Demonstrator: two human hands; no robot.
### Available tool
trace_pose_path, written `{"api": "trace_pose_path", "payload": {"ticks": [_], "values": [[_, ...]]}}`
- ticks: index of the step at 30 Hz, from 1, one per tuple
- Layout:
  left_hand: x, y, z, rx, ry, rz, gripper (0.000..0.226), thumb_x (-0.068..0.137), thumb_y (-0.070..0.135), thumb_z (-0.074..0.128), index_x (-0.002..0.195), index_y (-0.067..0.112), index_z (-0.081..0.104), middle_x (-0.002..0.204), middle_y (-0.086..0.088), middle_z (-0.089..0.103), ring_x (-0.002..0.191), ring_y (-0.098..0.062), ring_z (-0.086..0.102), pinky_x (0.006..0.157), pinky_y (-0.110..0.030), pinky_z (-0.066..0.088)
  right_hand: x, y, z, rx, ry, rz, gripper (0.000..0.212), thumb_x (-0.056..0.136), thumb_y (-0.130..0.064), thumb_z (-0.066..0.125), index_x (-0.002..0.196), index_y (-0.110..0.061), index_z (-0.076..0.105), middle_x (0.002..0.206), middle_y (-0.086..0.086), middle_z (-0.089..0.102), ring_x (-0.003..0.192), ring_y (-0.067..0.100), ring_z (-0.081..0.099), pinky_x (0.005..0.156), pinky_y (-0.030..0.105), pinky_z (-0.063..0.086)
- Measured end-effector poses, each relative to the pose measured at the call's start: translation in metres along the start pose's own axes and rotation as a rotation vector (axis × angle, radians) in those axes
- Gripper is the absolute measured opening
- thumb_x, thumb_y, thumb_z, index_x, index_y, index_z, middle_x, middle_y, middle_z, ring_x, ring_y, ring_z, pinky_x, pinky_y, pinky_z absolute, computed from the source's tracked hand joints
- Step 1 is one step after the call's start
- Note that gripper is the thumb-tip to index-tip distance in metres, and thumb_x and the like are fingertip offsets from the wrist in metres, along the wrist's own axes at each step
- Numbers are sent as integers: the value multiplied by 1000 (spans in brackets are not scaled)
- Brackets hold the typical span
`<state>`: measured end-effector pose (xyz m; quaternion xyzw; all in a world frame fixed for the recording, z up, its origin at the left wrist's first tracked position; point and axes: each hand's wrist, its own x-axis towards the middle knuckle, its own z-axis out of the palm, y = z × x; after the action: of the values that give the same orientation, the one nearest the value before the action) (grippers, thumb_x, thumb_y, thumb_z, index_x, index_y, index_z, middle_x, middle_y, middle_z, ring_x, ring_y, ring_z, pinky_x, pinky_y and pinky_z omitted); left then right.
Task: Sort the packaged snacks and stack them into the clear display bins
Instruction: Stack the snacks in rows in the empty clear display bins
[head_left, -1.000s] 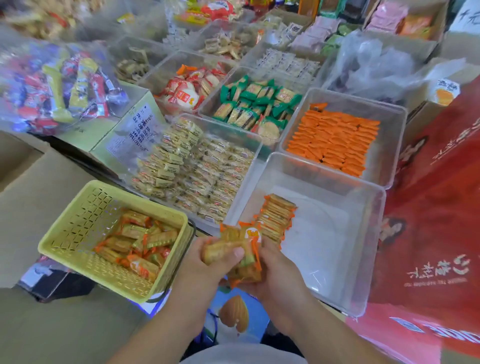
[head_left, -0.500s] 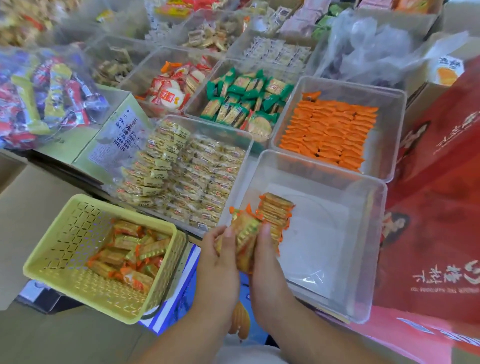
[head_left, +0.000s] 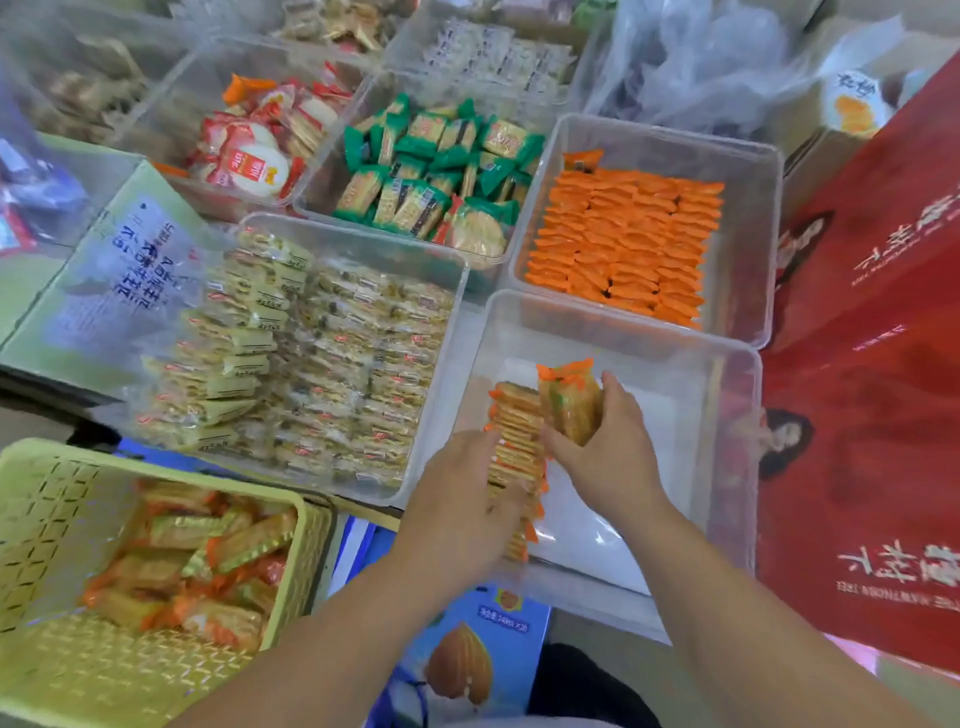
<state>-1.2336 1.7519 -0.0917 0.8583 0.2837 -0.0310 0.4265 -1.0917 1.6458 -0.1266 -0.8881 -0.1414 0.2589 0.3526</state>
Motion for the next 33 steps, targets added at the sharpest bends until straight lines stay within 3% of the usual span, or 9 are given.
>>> {"api": "trace_pose_path", "payload": {"ticks": [1, 4, 7, 11, 18, 22, 25, 29, 33], "values": [[13, -3, 4, 91, -29, 24, 42, 98, 35, 60, 138, 31, 50, 133, 8, 52, 121, -11, 49, 93, -28, 43, 14, 4, -4, -104, 44, -20, 92, 78, -36, 83, 153, -13, 35, 141, 8, 47, 130, 29, 48, 101, 35, 43], [53, -4, 19, 339, -155, 57, 56, 93, 39, 63, 141, 17, 44, 143, -7, 45, 130, -27, 45, 107, -37, 39, 48, 12, -9, -329, 106, -83, 70, 71, -35, 83, 130, -16, 53, 123, 10, 54, 117, 34, 51, 91, 43, 49], [93, -9, 37, 542, -216, 78, 73, 90, 40, 62, 151, 12, 32, 158, -13, 30, 145, -32, 32, 120, -39, 28, 70, 18, -8, -495, 78, -114, 74, 68, -35, 85, 132, -18, 54, 123, 9, 55, 119, 33, 49, 91, 43, 50], [133, -13, 54, 765, -338, 64, 94, 89, 52, 62, 158, 6, 19, 166, -16, 18, 152, -36, 20, 122, -49, 25, 85, 29, -5, -663, 83, -131, 74, 68, -37, 85, 132, -22, 49, 125, 6, 52, 119, 34, 47, 83, 45, 49], [154, -16, 63, 794, -389, 82, 79, 80, 67, 61, 136, 12, 52, 132, -11, 54, 128, -31, 49, 114, -46, 35, 92, 39, 7, -631, 77, -117, 74, 73, -24, 81, 137, -31, 46, 125, 4, 46, 118, 34, 41, 63, 36, 44], [154, -20, 58, 738, -381, 85, 64, 81, 62, 63, 124, 14, 59, 124, -10, 60, 122, -30, 52, 109, -42, 37, 93, 40, 19, -611, 82, -58, 76, 75, -17, 80, 139, -19, 39, 128, 6, 51, 115, 34, 45, 63, 36, 40], [147, -18, 56, 768, -342, 95, 63, 85, 62, 60, 124, 12, 59, 124, -10, 58, 120, -29, 49, 107, -41, 37, 95, 40, 24, -613, 81, -34, 69, 76, -16, 79, 133, -15, 41, 128, 9, 52, 116, 33, 45, 65, 35, 38], [131, -16, 58, 802, -221, 118, 56, 87, 56, 62, 124, 14, 57, 122, -6, 49, 116, -28, 46, 99, -39, 41, 95, 37, 28, -635, 85, -45, 67, 79, -7, 71, 138, -24, 44, 128, 11, 46, 118, 34, 41, 64, 35, 36], [124, -11, 58, 790, -184, 160, 51, 88, 45, 64, 127, 19, 44, 123, -10, 54, 116, -31, 53, 105, -42, 38, 93, 36, 36, -601, 112, -63, 61, 86, -8, 63, 140, -30, 46, 131, 12, 40, 124, 35, 37, 65, 35, 40]]}}
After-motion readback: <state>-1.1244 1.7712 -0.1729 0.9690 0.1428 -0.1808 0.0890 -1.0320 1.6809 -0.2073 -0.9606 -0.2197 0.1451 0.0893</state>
